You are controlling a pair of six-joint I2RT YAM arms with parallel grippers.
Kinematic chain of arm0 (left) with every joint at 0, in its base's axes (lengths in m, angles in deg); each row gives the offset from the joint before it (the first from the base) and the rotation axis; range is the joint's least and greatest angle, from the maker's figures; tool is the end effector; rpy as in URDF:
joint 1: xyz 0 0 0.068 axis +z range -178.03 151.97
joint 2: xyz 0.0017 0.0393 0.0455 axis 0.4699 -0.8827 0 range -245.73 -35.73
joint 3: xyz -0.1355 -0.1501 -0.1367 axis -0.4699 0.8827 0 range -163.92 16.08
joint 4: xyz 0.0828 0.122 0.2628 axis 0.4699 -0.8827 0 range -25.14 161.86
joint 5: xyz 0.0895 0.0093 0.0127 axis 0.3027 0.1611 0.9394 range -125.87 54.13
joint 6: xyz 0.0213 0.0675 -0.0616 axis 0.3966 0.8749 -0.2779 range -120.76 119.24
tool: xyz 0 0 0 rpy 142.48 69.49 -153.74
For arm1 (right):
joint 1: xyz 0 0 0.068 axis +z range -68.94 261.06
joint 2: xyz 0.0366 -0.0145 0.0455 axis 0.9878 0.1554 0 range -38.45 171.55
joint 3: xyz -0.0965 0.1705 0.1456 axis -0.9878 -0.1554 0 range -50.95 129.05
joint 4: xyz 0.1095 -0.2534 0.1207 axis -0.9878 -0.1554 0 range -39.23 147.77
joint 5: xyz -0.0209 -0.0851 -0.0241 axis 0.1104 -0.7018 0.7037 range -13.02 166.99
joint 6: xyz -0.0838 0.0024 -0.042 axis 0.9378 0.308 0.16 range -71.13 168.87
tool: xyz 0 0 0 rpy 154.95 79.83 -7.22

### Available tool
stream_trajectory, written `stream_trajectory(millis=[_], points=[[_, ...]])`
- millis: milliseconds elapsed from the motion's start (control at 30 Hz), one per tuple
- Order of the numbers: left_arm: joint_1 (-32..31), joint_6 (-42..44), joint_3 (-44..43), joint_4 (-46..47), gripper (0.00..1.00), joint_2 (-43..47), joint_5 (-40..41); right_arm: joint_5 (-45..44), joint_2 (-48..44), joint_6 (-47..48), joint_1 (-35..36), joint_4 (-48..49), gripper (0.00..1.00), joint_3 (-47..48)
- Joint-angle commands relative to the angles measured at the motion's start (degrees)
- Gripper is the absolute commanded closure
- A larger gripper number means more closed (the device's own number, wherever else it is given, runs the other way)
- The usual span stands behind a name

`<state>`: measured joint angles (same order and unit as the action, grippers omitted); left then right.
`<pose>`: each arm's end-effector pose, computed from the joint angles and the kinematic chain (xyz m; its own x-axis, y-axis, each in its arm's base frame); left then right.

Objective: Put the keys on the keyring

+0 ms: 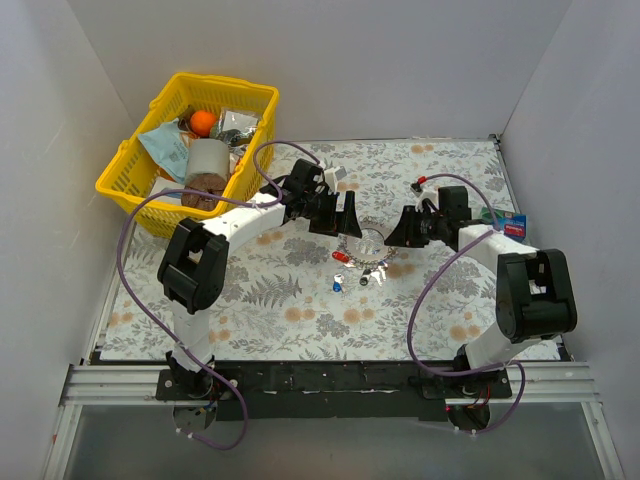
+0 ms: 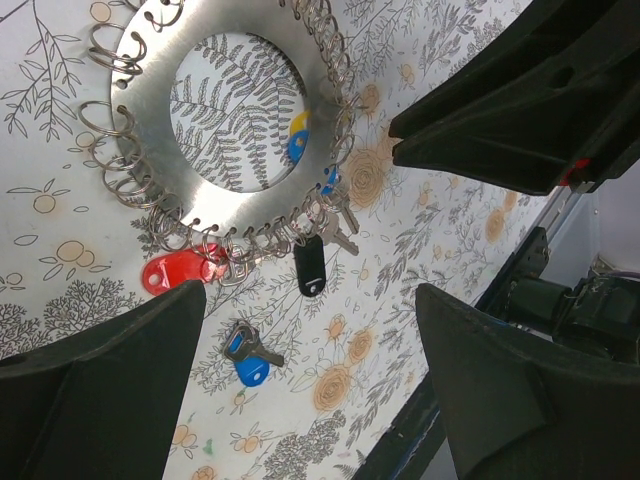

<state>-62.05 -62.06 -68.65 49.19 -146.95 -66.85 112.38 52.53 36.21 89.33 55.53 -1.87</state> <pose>0.3771 -0.3071 0.1465 -0.9666 -0.2548 0.0275 -0.1856 0.6221 -0.7606 0.3693 0.1031 0.1010 -0.7883 0.0660 -0.6118 -0.3647 0.7507 0.5509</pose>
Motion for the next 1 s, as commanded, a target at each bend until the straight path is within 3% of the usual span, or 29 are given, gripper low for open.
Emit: stream_trajectory(millis=[0, 267, 367, 633, 967], points=[[-0.17, 0.74, 0.53, 0.53, 0.15, 2.15, -1.18, -1.03, -2.56, 2.03, -0.1, -1.27, 0.67, 0.49], [-0.17, 0.57, 0.62, 0.97, 0.14, 1.8, -1.54, -5.24, -5.72, 5.37, 0.6, -5.4, 0.41, -0.3], [-0.17, 0.65, 0.7, 1.06, 0.15, 1.8, -1.54, -8.32, -6.6, 5.63, 0.6, -6.37, 0.37, -0.48], [-0.26, 0.57, 1.14, 1.23, 0.15, 2.06, -1.54, -15.52, -5.73, 8.97, 5.6, -10.57, 0.36, 2.42], [-0.17, 0.39, 2.2, 1.41, 0.15, 3.02, -1.01, -26.96, -0.02, 10.73, 17.91, -14.9, 0.49, 8.57]])
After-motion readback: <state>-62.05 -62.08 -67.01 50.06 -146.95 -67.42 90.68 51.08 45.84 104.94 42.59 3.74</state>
